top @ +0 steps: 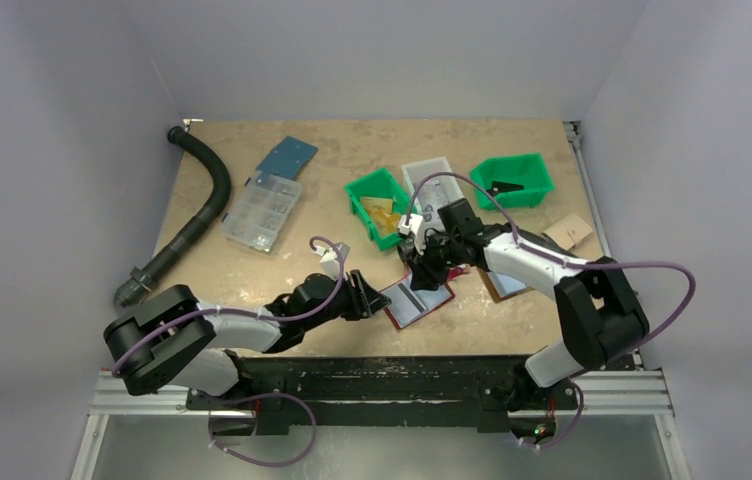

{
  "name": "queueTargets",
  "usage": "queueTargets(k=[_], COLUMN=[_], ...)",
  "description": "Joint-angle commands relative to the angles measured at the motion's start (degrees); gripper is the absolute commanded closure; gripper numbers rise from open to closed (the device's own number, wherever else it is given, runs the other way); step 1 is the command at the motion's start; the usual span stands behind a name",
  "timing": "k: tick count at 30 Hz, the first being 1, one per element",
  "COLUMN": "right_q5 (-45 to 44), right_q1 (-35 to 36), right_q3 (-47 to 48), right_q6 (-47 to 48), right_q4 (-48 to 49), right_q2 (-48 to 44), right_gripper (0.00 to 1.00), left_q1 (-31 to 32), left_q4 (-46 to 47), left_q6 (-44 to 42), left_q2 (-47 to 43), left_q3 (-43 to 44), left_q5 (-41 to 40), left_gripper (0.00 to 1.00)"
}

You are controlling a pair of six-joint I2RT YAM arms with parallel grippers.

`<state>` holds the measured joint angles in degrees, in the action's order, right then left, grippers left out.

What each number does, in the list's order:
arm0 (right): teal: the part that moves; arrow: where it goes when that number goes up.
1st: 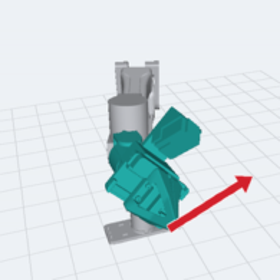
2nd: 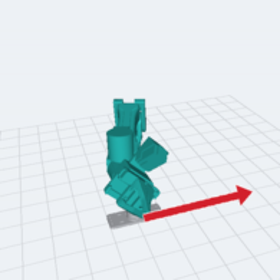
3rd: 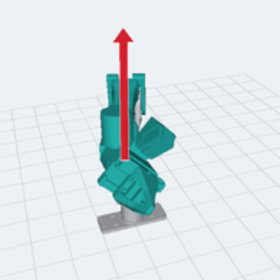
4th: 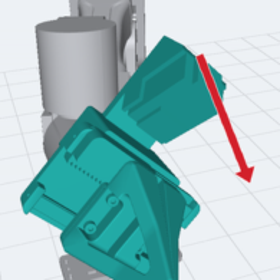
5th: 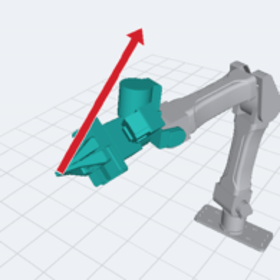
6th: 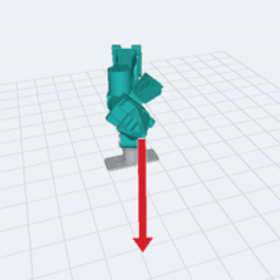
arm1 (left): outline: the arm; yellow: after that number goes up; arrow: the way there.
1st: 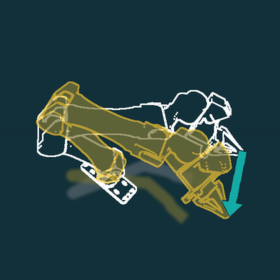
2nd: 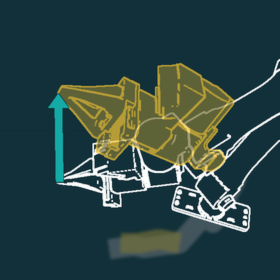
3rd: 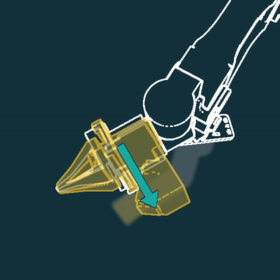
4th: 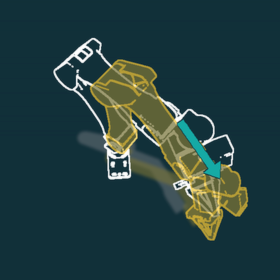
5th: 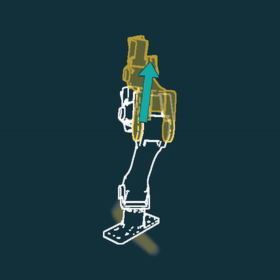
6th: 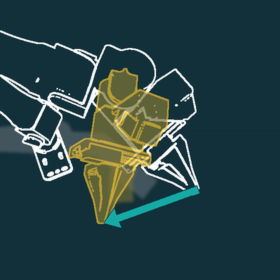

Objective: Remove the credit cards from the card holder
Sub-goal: Remove the credit card from the card holder.

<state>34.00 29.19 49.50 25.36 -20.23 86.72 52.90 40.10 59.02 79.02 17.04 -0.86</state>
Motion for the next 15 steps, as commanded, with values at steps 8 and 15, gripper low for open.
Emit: queueTargets(k=[8, 15], right_q5=[1.8, 1.8], right_q1=[0.2, 0.2], right_q3=[2.9, 3.8], right_q6=[-7.5, -9.6], right_q4=[0.4, -0.4], right_q2=[3.0, 5.2], right_gripper=[0.59, 0.57], left_q1=[0.2, 0.2], left_q4=[10.0, 11.3], left_q6=[3.2, 5.1], left_q2=[7.1, 9.8], left_q3=[2.3, 2.9], left_q5=[2.4, 2.7], left_gripper=[0.60, 0.60])
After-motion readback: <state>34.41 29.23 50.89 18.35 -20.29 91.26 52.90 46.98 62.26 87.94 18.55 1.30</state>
